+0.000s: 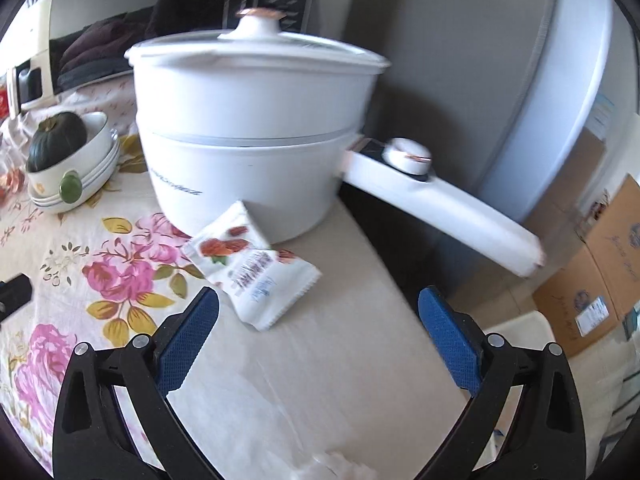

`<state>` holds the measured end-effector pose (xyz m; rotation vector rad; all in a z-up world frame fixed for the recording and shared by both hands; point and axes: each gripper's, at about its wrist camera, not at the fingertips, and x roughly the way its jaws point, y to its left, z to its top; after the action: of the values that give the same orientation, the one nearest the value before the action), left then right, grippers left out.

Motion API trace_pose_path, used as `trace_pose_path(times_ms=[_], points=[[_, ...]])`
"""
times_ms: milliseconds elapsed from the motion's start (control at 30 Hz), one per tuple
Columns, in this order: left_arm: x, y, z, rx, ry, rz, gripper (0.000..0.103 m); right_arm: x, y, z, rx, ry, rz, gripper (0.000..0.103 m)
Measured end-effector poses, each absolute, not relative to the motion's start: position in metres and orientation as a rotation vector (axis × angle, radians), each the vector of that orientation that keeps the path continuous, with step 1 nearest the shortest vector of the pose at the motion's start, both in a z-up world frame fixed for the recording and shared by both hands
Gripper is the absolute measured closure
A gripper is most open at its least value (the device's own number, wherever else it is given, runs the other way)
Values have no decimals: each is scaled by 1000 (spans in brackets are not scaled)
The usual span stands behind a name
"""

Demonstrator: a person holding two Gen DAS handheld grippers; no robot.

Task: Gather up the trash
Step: 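Move both tools back over the table toward the snack packet and tissue, then grasp the pecan snack packet with the right tool and lift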

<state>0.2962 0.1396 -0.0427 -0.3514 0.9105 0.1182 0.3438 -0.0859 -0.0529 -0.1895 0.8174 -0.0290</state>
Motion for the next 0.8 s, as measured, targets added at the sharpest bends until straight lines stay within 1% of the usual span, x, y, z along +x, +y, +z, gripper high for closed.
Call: trace_pose_path(times_ms=[200, 433, 467, 500, 567, 667, 700, 800], points=[[299, 164, -38, -383, 903, 121, 40, 379, -86, -76, -98, 920, 31, 7], [303, 179, -44, -387, 916, 106, 40, 407, -93, -104, 132, 1025, 129, 7], [304, 180, -46, -387, 920, 108, 40, 409, -91, -108, 151, 1029, 133, 11], [304, 182, -47, -386, 925, 111, 40, 409, -90, -109, 156, 1029, 134, 28], [303, 184, -49, -385, 931, 111, 40, 412, -83, -114, 158, 1052, 129, 56], [303, 184, -49, -385, 931, 103, 40, 410, -79, -113, 198, 1049, 164, 81], [303, 183, -49, -383, 930, 99, 40, 408, -78, -111, 205, 1046, 176, 86], [303, 178, -47, -382, 933, 87, 40, 395, -66, -100, 179, 1013, 197, 92]])
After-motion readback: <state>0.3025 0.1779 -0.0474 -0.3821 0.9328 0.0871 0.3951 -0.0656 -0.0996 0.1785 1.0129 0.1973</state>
